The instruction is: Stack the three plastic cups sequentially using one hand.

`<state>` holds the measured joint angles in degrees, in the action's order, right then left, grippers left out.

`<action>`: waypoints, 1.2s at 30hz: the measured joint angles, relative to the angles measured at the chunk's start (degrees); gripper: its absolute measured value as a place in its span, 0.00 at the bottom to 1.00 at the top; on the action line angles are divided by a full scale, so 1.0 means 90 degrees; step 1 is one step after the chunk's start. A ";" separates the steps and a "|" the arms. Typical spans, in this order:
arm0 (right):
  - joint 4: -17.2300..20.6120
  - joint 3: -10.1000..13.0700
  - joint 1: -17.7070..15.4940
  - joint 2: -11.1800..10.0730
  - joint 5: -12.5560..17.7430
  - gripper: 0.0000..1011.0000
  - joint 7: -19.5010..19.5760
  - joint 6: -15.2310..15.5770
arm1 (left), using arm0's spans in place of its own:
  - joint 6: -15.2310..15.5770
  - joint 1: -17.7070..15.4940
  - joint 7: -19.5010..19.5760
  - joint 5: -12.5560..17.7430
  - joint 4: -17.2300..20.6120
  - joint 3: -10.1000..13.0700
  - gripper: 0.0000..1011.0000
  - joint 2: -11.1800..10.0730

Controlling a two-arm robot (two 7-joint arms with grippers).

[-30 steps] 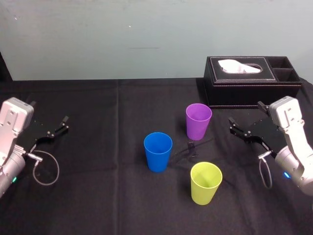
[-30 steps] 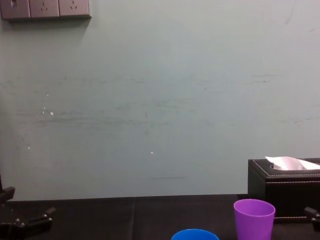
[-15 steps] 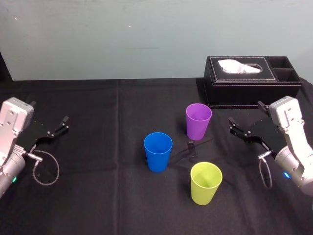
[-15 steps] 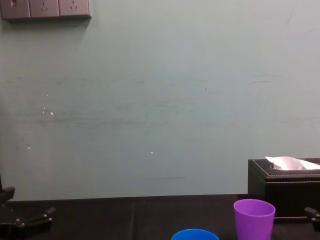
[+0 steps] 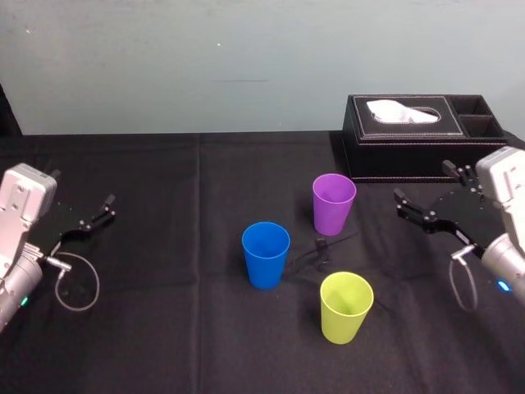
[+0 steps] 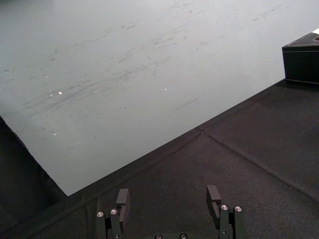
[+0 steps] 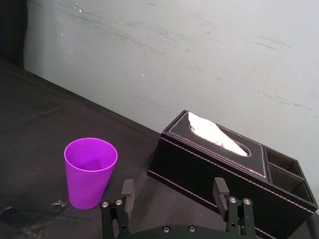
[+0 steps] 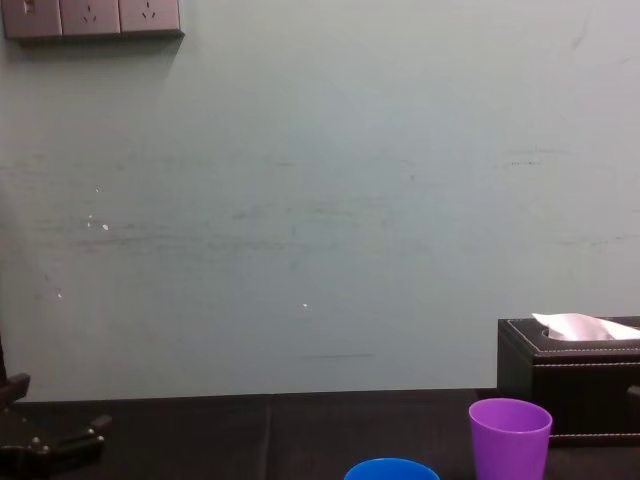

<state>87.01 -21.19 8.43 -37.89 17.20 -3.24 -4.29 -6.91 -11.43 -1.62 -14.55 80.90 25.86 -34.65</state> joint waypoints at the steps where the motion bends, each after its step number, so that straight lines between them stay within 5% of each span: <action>1: 0.0040 0.0033 -0.0026 -0.0033 0.0033 0.99 -0.0050 0.0022 | 0.0000 0.0000 0.0000 0.0000 0.0000 0.0000 1.00 0.0000; 17: 0.0789 0.0675 -0.0591 -0.0855 0.0730 0.99 -0.1359 0.0263 | 0.0000 0.0000 0.0000 0.0000 0.0000 0.0000 1.00 0.0000; 36: 0.1106 0.1101 -0.1199 -0.1519 0.1418 0.99 -0.3342 -0.0106 | 0.0000 0.0000 0.0000 0.0000 0.0000 0.0000 1.00 0.0000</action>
<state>96.96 -11.27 -2.36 -51.56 29.96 -33.33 -5.25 -6.90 -11.43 -1.62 -14.55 80.90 25.86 -34.65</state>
